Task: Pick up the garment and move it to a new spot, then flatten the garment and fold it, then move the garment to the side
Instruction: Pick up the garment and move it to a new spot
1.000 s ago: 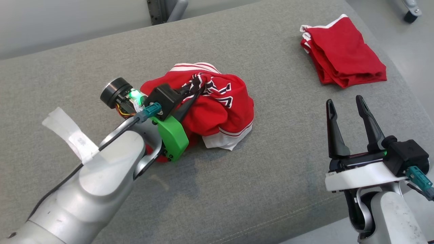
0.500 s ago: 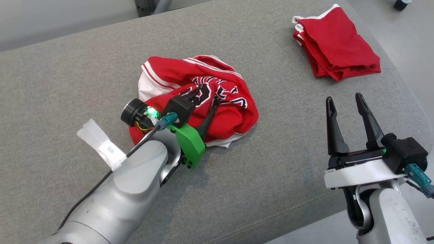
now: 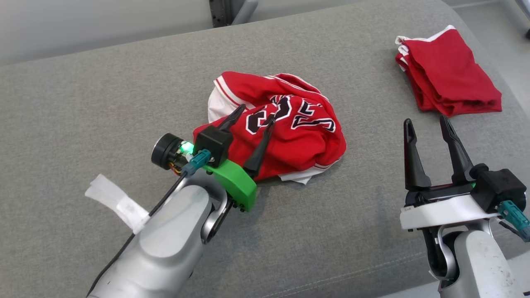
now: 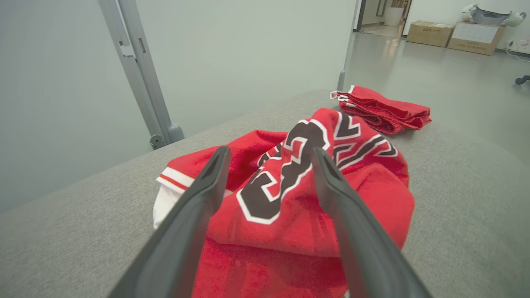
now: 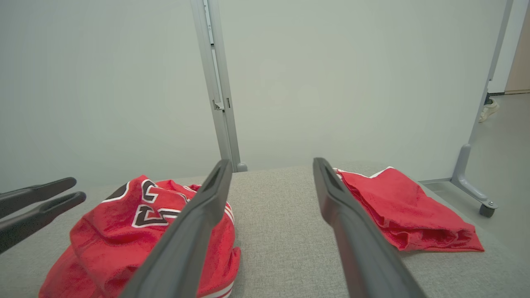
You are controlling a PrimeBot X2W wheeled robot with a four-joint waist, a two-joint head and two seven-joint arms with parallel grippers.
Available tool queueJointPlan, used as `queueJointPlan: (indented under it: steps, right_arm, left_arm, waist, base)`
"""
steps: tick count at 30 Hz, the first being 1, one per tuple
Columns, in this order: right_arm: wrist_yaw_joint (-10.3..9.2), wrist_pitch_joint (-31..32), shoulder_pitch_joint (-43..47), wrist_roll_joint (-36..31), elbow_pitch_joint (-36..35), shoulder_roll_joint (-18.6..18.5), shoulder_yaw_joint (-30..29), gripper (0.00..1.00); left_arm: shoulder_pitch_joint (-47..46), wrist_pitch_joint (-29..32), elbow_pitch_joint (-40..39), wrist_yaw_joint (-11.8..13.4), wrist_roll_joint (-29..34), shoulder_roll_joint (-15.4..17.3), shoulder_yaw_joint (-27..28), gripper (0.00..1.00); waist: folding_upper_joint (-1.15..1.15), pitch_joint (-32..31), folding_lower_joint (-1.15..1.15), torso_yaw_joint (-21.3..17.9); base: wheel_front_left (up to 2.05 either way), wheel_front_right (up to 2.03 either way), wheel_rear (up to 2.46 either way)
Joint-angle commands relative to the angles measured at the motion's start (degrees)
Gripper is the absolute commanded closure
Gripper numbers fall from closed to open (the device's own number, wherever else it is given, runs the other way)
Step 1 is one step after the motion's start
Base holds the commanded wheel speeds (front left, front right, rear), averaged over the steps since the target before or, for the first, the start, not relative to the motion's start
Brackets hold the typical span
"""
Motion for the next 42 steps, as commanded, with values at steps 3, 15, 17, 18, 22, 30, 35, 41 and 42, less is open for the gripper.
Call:
queueJointPlan:
  steps: [3, 15, 17, 18, 22, 30, 35, 41, 42]
  right_arm:
    - [-0.07, -0.55, 0.89, 0.45, 1.11, -0.05, -0.13, 0.0]
    - [-0.07, -1.32, 2.64, 0.78, 3.55, -0.06, -1.22, 0.0]
    - [-0.07, -1.38, 3.4, 0.48, 3.85, -0.05, -1.52, 0.0]
    - [-0.07, -1.42, 3.74, 0.38, 3.9, -0.06, -1.69, 0.0]
    - [-0.07, -1.36, 4.99, 0.34, 3.93, -0.06, -1.71, 0.0]
    - [-0.06, -1.39, 6.94, 0.53, 4.16, -0.05, 0.4, 0.0]
    - [-0.06, -1.4, 7.01, 0.96, 4.47, -0.07, 1.35, 0.0]
    - [-0.06, -1.4, 6.58, 1.05, 4.95, -0.06, 2.12, 0.0]
    - [-0.07, -1.4, 6.51, 1.01, 5.02, -0.06, 2.21, 0.0]
  left_arm:
    - [4.85, -0.07, -4.74, 1.91, 1.23, 2.36, 3.73, 0.0]
    - [21.03, -0.07, -18.44, 8.51, 1.0, 5.75, 18.53, 0.0]
    - [23.97, -0.08, -20.5, 9.6, 1.59, 6.14, 21.02, 0.0]
    - [25.42, -0.08, -21.52, 10.22, 2.02, 6.2, 22.33, 0.0]
    - [31.46, -0.08, -24.8, 12.1, 2.29, 4.75, 26.98, 0.0]
    - [38.07, -0.08, -26.81, 11.62, 5.07, 1.93, 32.83, 0.0]
    - [39.52, -0.08, -27.0, 10.68, 7.26, 0.72, 34.89, 0.0]
    - [39.09, -0.08, -26.76, 9.56, 9.37, -0.11, 36.2, 0.0]
    - [38.98, -0.08, -26.74, 9.5, 9.64, -0.28, 36.4, 0.0]
  waist:
    - [0.0, -1.49, 0.0, 3.42]
    - [0.0, -2.82, 0.0, 5.98]
    - [0.0, -3.06, 0.0, 6.36]
    - [0.0, -3.2, 0.0, 6.55]
    - [0.0, -3.72, 0.0, 7.25]
    - [0.0, -5.15, 0.0, 8.47]
    - [0.0, -5.95, 0.0, 8.68]
    - [0.0, -6.25, 0.0, 8.73]
    - [0.0, -6.24, 0.0, 8.72]
  base:
    - [0.0, 0.0, 0.0]
    - [0.0, 0.0, 0.0]
    - [0.0, 0.0, 0.0]
    - [0.0, 0.0, 0.0]
    - [0.0, 0.0, 0.0]
    - [0.0, 0.0, 0.0]
    - [0.0, 0.0, 0.0]
    - [0.0, 0.0, 0.0]
    - [0.0, 0.0, 0.0]
